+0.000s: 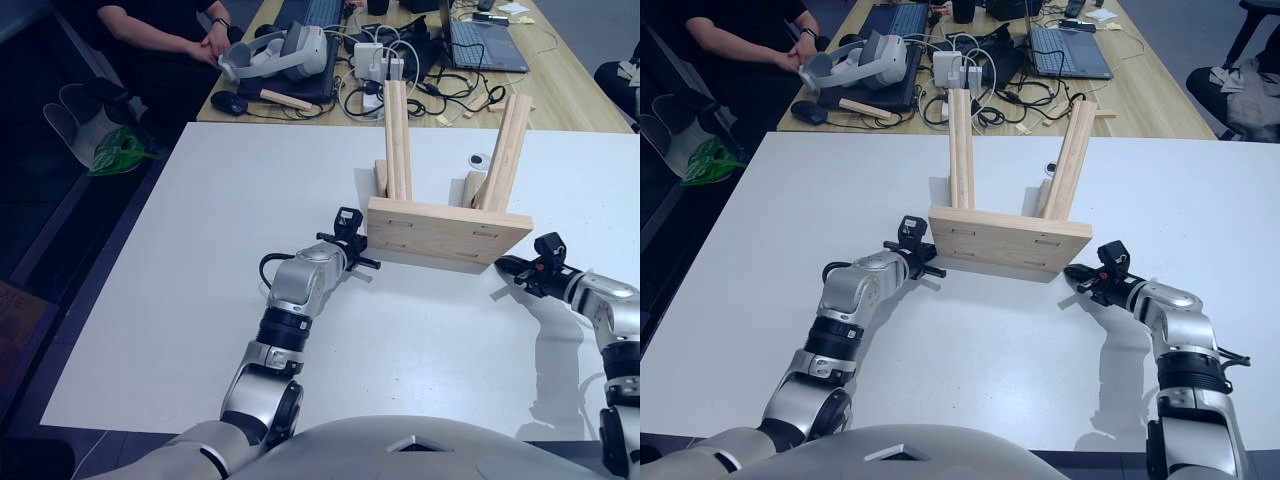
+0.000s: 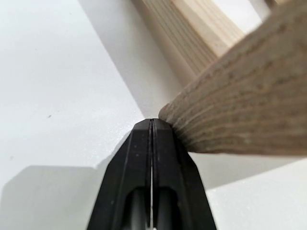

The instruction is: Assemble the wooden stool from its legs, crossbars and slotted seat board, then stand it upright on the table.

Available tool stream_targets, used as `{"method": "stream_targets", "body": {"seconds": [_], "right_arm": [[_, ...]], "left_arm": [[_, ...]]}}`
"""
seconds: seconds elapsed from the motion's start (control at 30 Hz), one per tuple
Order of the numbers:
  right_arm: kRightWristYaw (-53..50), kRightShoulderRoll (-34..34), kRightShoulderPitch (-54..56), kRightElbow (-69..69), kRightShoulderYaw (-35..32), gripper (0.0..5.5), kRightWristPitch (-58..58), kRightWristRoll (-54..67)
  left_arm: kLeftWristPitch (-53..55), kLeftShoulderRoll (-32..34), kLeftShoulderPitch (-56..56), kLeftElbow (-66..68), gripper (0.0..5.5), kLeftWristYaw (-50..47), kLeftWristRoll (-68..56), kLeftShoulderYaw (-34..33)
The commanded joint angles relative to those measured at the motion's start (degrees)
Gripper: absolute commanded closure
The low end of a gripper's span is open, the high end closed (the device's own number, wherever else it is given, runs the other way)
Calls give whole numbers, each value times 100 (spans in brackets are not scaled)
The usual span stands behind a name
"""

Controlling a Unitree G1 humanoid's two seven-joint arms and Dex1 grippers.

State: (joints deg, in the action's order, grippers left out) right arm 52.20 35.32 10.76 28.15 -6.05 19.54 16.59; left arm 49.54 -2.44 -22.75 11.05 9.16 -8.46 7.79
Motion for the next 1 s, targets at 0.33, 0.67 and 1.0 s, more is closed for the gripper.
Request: {"method": "stream_targets", "body": {"seconds": [0.33,0.67,1.0], "right_arm": [[292,-80,-150,-452,-157,550,348,343],[842,94,-500,-1540,-59,550,1315,756],[934,107,-636,-2421,-158,550,1980,1189]], "left_arm": [[180,-138,140,-204,548,88,-120,-139],[580,-84,273,-668,548,742,-571,-235],[1092,215,471,-1513,548,1350,-1141,-335]]}}
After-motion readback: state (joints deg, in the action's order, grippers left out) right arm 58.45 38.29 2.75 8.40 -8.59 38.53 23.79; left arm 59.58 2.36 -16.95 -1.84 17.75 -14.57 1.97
